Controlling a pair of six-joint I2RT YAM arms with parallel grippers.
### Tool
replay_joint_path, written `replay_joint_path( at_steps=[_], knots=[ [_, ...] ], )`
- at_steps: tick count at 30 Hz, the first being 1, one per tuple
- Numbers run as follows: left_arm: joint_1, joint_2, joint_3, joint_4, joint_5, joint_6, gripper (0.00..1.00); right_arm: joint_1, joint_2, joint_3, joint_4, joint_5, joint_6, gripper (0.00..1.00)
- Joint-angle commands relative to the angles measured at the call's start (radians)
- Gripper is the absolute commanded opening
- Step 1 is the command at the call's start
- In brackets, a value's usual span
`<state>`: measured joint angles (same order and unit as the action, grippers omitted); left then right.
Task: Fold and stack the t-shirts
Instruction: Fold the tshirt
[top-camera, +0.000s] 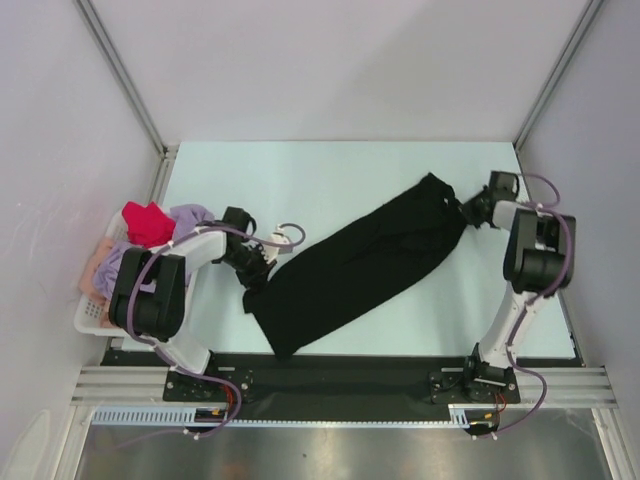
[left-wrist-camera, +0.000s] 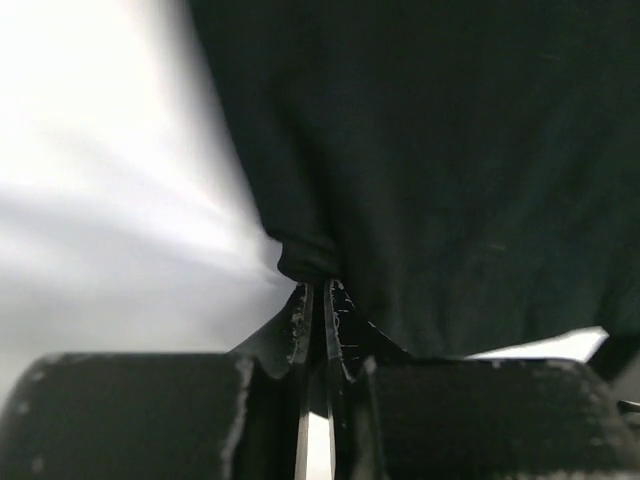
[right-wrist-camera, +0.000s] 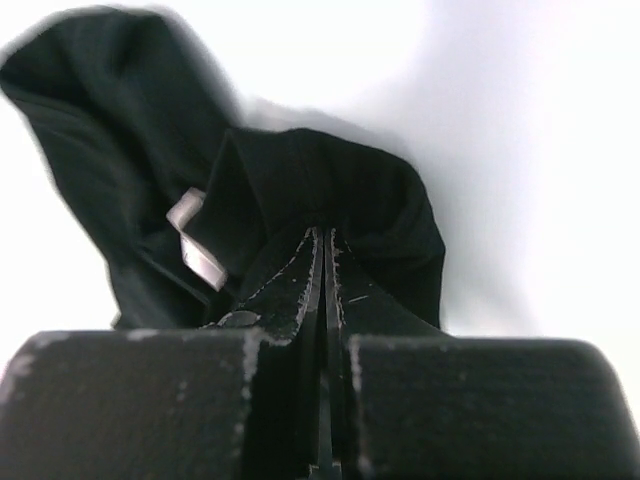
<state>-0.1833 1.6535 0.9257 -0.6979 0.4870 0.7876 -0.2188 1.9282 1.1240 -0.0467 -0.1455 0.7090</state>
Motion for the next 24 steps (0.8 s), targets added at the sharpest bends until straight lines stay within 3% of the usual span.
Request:
replay_joint_path(
  at_steps=[1,4,10,14,17,20,21,22,24],
  knots=[
    [-0.117,-0.063,-0.067,-0.069,0.143,0.006,0.10,0.088,0.182,0.247,-0.020,-0.011,-0.003,0.00],
    [-0.223,-0.098,-0.088,-0.051,0.186,-0.013,0.11,0.157,0.351,0.475,-0.089,-0.009,-0.002,0.00],
    [-0.431,-0.024,-0.067,-0.019,0.212,-0.056,0.12,0.262,0.586,0.895,-0.221,0.015,0.000,0.00],
    [-0.513,0.015,-0.025,0.047,0.274,-0.115,0.17,0.302,0.698,1.142,-0.286,0.026,-0.026,0.08],
    [-0.547,0.034,-0.001,0.127,0.301,-0.163,0.22,0.314,0.751,1.287,-0.320,0.038,-0.040,0.18],
    [-0.564,0.046,0.031,0.153,0.315,-0.202,0.34,0.312,0.758,1.327,-0.320,0.050,-0.042,0.40],
    [-0.564,0.046,0.045,0.147,0.320,-0.202,0.37,0.309,0.741,1.329,-0.320,0.057,-0.049,0.51],
    [-0.564,0.043,0.050,0.131,0.318,-0.197,0.44,0.308,0.730,1.326,-0.315,0.064,-0.058,0.55],
    [-0.562,0.025,0.056,0.089,0.309,-0.148,0.50,0.302,0.691,1.321,-0.321,0.067,-0.101,0.58]
  ],
)
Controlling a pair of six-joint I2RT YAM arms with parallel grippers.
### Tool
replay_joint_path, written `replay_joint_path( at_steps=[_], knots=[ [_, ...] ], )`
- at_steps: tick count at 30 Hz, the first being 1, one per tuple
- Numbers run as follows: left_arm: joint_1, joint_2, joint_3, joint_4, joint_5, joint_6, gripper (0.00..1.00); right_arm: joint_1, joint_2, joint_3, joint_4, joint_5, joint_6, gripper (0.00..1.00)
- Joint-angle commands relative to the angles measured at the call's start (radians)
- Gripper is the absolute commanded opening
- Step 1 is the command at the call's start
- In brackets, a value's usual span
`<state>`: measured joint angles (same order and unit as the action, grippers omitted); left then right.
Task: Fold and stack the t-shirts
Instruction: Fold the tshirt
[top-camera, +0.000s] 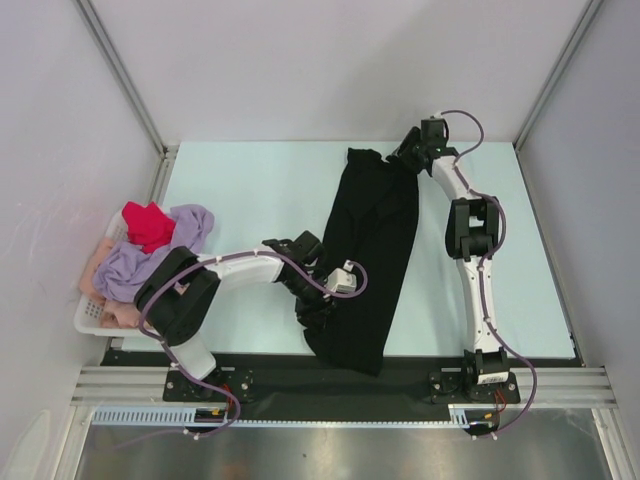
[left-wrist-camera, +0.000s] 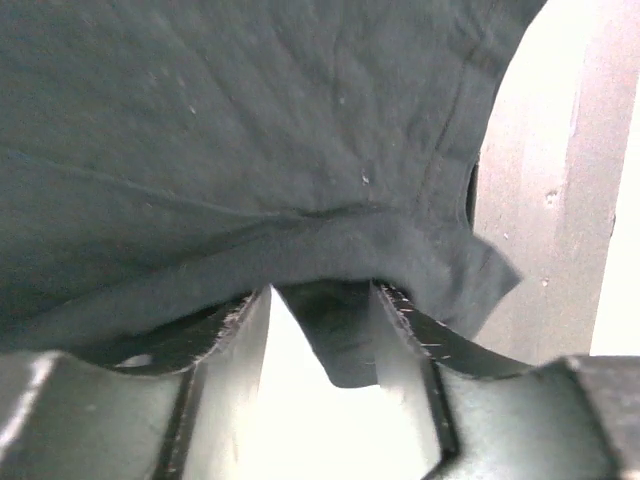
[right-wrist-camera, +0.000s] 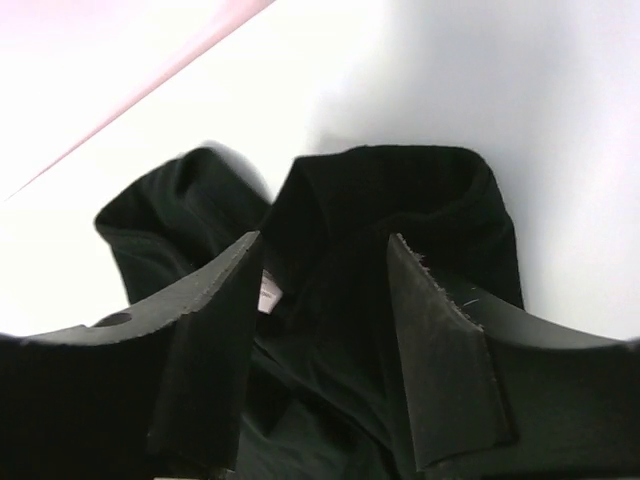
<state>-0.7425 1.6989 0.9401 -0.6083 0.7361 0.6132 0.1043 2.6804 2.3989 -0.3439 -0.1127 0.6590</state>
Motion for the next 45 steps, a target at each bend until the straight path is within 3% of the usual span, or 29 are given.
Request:
replay_joint_path(
  at_steps=[1,4,10,13,18,28,34,36,41,45],
  knots=[
    [0.003,-0.028,0.042,-0.052,0.046,0.045,0.54,-0.023,-0.079,0.045,-0.046,0.050,-0.068,0.58],
    [0.038,-0.065,0.023,-0.137,0.001,0.097,0.61,-0.035,-0.154,0.002,-0.075,0.079,-0.128,0.58],
    [0.066,-0.163,-0.079,-0.214,-0.173,0.148,0.62,-0.086,-0.273,-0.167,-0.099,0.084,-0.165,0.57],
    [0.066,-0.189,-0.093,-0.255,-0.208,0.160,0.63,-0.097,-0.287,-0.204,-0.119,0.067,-0.165,0.57],
    [0.080,-0.212,-0.095,-0.297,-0.383,0.200,0.63,-0.127,-0.266,-0.274,-0.092,0.035,-0.128,0.56],
    [0.083,-0.226,0.000,-0.395,-0.423,0.108,0.63,-0.132,-0.074,-0.115,-0.075,-0.074,-0.041,0.40],
    [0.081,-0.217,0.039,-0.424,-0.414,0.042,0.66,-0.127,-0.011,-0.099,0.026,-0.107,0.045,0.00],
    [0.075,-0.206,0.045,-0.423,-0.408,0.030,0.72,-0.130,0.007,-0.090,0.084,-0.108,0.073,0.00],
    [0.061,-0.154,0.106,-0.416,-0.399,0.010,0.73,-0.124,0.149,0.136,0.154,-0.124,0.221,0.00],
    [0.037,-0.116,0.161,-0.364,-0.400,-0.029,0.73,-0.110,0.159,0.168,0.204,-0.099,0.245,0.00]
  ],
)
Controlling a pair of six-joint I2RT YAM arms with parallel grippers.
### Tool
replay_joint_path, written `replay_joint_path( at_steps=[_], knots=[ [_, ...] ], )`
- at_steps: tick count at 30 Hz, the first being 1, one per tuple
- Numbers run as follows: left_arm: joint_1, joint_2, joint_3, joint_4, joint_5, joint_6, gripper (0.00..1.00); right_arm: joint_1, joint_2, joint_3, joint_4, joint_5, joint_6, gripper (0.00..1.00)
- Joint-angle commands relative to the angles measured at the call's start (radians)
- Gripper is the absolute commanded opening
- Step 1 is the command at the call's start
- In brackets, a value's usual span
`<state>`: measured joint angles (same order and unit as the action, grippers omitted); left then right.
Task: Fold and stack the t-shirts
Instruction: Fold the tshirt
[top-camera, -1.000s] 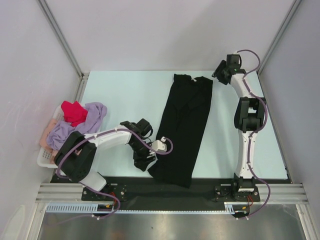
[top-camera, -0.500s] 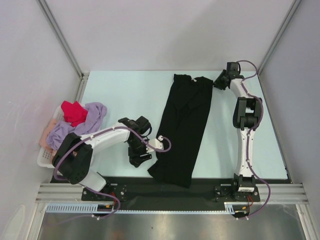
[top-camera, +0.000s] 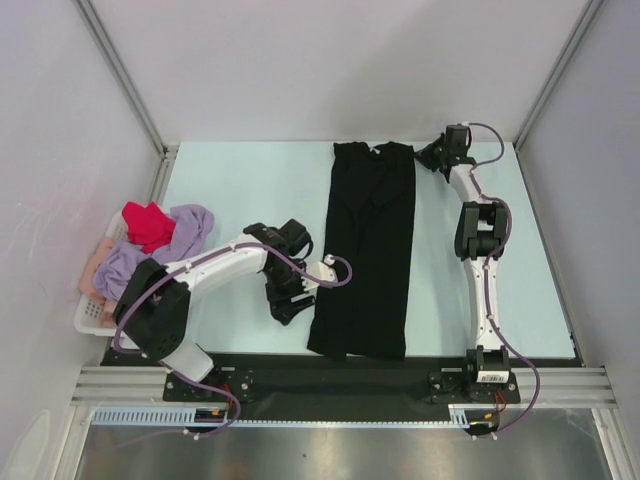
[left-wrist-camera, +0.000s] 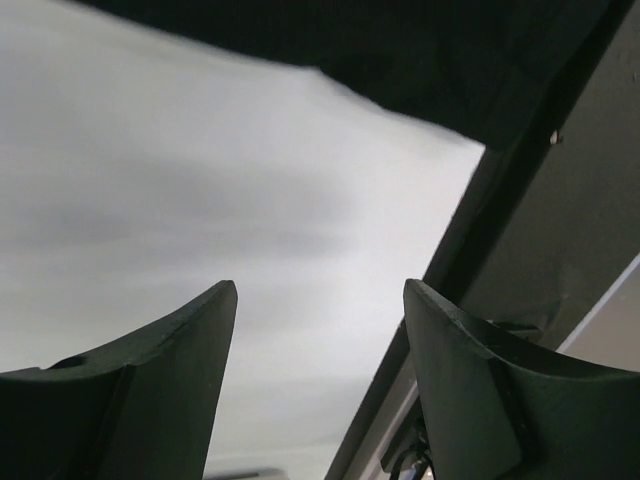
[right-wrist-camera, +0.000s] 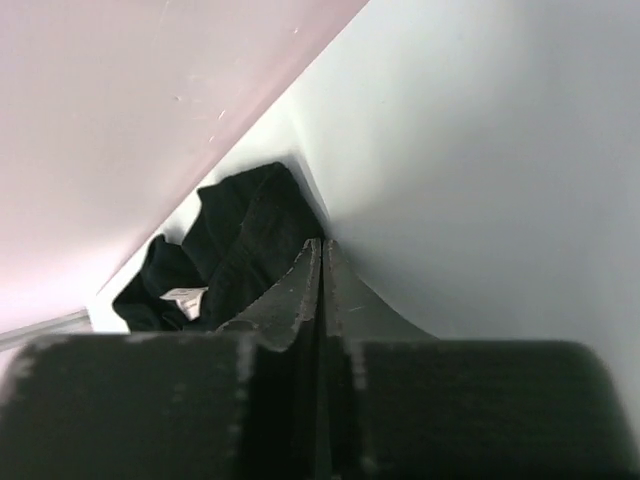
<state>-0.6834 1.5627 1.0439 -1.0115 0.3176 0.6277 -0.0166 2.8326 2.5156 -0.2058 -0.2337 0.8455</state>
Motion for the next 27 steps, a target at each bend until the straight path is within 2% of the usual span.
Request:
replay_joint_path(
  at_steps=[1,2,4,5,7,9,12,13,14,16,17,18,24,27],
  knots=[
    [-0.031,0.026,0.062,0.048,0.020,-0.057,0.73,0.009,-0.005,0.036,0.063,0.023,0.052,0.06],
    [-0.041,0.034,0.065,0.054,0.017,-0.060,0.73,0.006,-0.025,0.013,0.060,0.025,0.034,0.30],
    [-0.080,0.037,0.074,0.065,0.005,-0.054,0.73,-0.011,-0.111,-0.079,0.052,0.025,0.006,0.44],
    [-0.097,0.037,0.077,0.067,-0.003,-0.037,0.73,-0.031,-0.149,-0.109,0.042,0.028,-0.009,0.55],
    [-0.142,0.033,0.080,0.085,-0.038,-0.016,0.73,-0.054,-0.264,-0.203,-0.007,0.040,-0.057,0.62],
    [-0.178,0.022,0.065,0.114,-0.064,0.001,0.72,-0.078,-0.346,-0.276,-0.073,0.057,-0.120,0.63],
    [-0.220,-0.019,-0.006,0.186,-0.094,0.059,0.72,-0.085,-0.554,-0.470,-0.148,0.082,-0.202,0.64],
    [-0.225,-0.050,-0.039,0.220,-0.097,0.090,0.72,-0.086,-0.669,-0.548,-0.159,0.092,-0.215,0.64],
    [-0.229,-0.062,-0.074,0.261,-0.118,0.102,0.72,-0.085,-0.741,-0.709,-0.162,0.094,-0.221,0.65],
    [-0.243,-0.088,-0.157,0.352,-0.135,0.150,0.71,-0.083,-0.873,-0.916,-0.120,0.071,-0.235,0.65],
    [-0.246,-0.119,-0.179,0.378,-0.138,0.159,0.71,-0.080,-1.006,-1.096,-0.107,0.062,-0.241,0.65],
    [-0.263,-0.139,-0.218,0.427,-0.138,0.168,0.71,-0.075,-1.062,-1.173,-0.106,0.054,-0.250,0.66],
    [-0.346,-0.321,-0.424,0.626,-0.134,0.314,0.71,0.044,-1.465,-1.636,-0.191,0.089,-0.306,0.70],
    [-0.379,-0.371,-0.491,0.680,-0.112,0.368,0.71,0.124,-1.637,-1.738,-0.275,0.123,-0.283,0.70]
  ],
)
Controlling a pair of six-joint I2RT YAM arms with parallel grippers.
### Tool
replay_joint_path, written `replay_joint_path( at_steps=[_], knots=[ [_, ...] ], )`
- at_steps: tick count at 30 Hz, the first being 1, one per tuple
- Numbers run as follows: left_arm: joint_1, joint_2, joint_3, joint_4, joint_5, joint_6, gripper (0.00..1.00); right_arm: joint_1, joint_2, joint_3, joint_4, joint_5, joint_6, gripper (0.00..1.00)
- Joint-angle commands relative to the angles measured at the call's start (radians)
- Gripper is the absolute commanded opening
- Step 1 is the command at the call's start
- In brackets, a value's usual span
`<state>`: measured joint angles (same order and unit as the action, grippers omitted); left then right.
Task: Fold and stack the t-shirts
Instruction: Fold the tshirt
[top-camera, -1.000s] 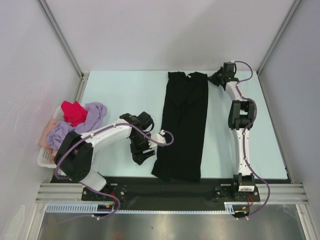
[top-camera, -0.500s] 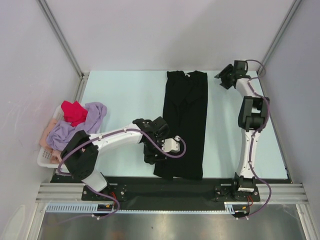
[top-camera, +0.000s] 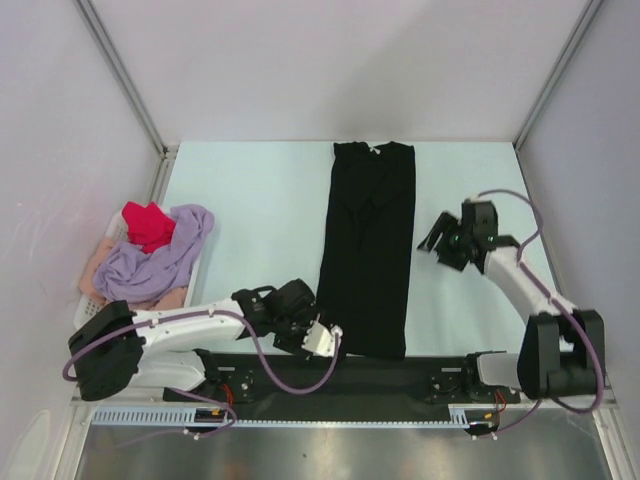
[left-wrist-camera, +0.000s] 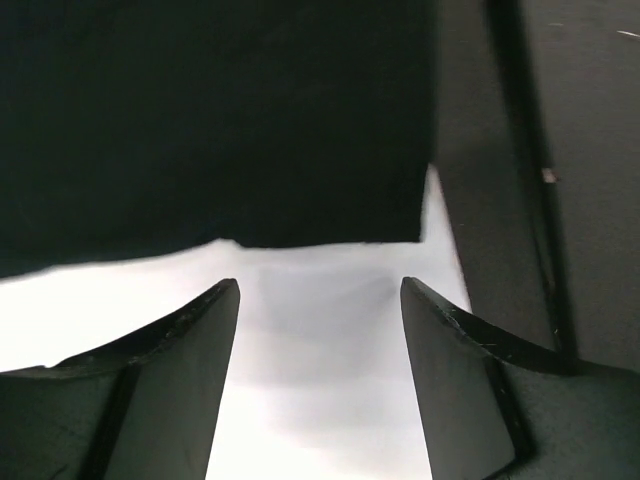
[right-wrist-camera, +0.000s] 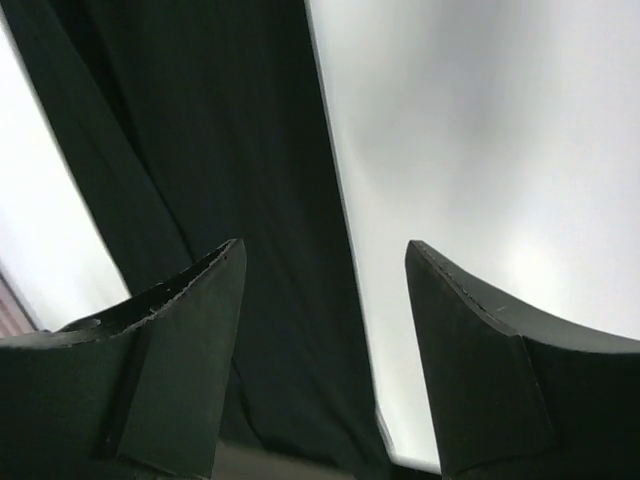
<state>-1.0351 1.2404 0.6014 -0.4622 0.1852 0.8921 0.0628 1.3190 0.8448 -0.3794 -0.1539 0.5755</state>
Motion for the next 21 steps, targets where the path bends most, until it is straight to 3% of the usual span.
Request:
replay_joint_path(
  at_steps=[1,7,8,11,14,17,21],
  knots=[
    [-0.037,-0.056,-0.057,0.137,0.045,0.120,0.71,0.058,-0.176,-0.126,-0.124,0.051,-0.003,0.70],
    [-0.131,-0.081,-0.087,0.194,0.097,0.134,0.73,0.215,-0.477,-0.297,-0.283,0.060,0.141,0.64],
    [-0.155,-0.082,-0.088,0.209,0.096,0.131,0.88,0.244,-0.501,-0.312,-0.315,0.071,0.162,0.64],
    [-0.181,-0.076,-0.092,0.224,0.100,0.139,0.89,0.365,-0.552,-0.374,-0.349,0.089,0.245,0.63],
    [-0.186,-0.053,-0.110,0.217,0.102,0.179,0.86,0.483,-0.546,-0.426,-0.336,0.083,0.299,0.61],
    [-0.184,-0.041,-0.115,0.186,0.086,0.185,0.71,0.569,-0.491,-0.435,-0.334,0.090,0.323,0.61],
    [-0.186,-0.047,-0.134,0.163,0.063,0.197,0.69,0.681,-0.451,-0.447,-0.274,0.106,0.389,0.62]
  ],
)
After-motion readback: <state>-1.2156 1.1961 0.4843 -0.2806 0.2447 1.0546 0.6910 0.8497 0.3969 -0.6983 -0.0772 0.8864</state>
